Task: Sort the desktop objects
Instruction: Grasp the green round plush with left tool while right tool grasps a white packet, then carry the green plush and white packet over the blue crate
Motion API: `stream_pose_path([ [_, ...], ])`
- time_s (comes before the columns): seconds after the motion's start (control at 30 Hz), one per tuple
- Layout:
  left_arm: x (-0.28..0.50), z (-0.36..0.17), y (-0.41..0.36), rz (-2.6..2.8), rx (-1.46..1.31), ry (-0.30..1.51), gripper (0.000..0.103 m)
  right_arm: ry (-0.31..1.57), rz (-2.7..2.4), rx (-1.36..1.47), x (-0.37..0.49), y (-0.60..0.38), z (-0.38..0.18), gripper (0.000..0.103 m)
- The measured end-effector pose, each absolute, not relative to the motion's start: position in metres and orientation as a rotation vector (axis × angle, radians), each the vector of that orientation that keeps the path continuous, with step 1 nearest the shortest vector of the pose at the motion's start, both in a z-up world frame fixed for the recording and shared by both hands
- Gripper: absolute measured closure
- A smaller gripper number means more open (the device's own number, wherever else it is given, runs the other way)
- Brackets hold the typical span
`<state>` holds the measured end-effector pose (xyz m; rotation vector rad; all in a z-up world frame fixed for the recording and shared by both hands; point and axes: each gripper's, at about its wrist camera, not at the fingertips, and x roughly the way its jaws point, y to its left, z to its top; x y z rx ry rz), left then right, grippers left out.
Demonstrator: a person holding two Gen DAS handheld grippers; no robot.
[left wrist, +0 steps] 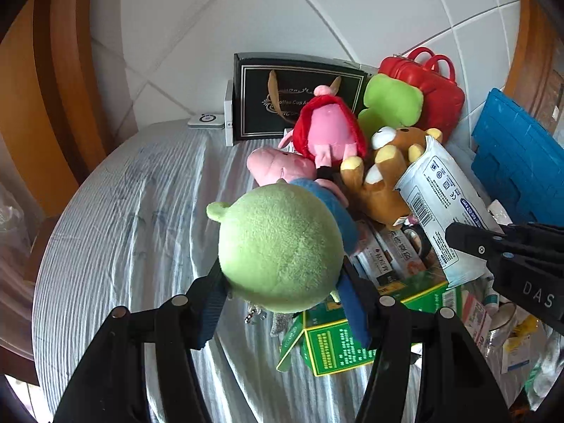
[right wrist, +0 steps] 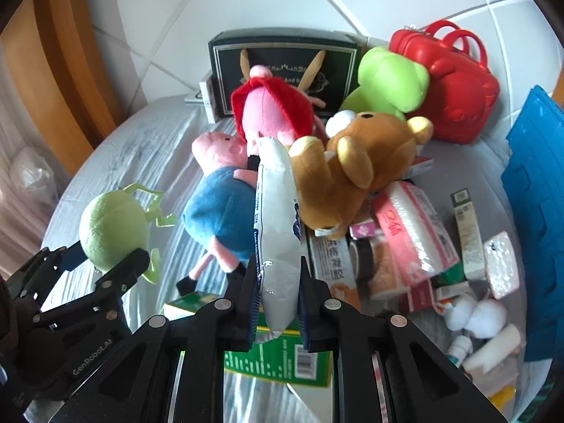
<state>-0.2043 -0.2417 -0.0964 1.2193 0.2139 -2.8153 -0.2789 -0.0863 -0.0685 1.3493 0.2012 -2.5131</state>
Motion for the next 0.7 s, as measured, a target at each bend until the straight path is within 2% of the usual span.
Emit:
stream_pose_path([
  [0.37, -0.151, -0.046, -0.172, -2.930, 1.113, 0.122, 0.045, 0.128, -2.595, 1.223, -0.218, -0.021, -0.020, 0.086],
  [0.7, -0.141, -0.021, -0.096, -2.976, 1.053, 0.052, 0.045, 0.050, -2.643, 1.127, -0.192, 0.054, 0.008, 0.085],
])
